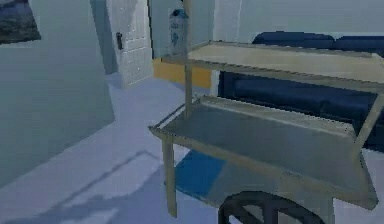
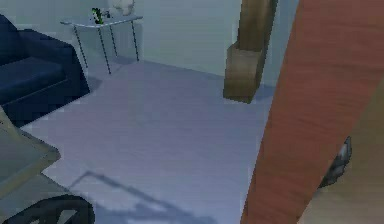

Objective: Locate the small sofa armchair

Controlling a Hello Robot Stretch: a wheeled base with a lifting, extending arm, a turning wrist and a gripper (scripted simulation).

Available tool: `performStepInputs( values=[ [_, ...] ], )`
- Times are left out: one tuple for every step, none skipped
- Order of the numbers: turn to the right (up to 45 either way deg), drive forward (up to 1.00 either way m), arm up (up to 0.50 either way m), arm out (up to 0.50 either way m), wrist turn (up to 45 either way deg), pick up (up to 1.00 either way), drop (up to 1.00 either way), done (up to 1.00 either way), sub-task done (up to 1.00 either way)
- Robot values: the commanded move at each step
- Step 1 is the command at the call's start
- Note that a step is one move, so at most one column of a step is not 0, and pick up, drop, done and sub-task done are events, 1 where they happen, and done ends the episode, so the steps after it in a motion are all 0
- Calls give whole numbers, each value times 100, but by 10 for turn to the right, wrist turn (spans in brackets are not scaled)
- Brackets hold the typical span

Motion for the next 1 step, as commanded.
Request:
performStepInputs(
  values=[
    [-120, 0, 0, 0, 0, 0, 0, 0, 0]
  ],
)
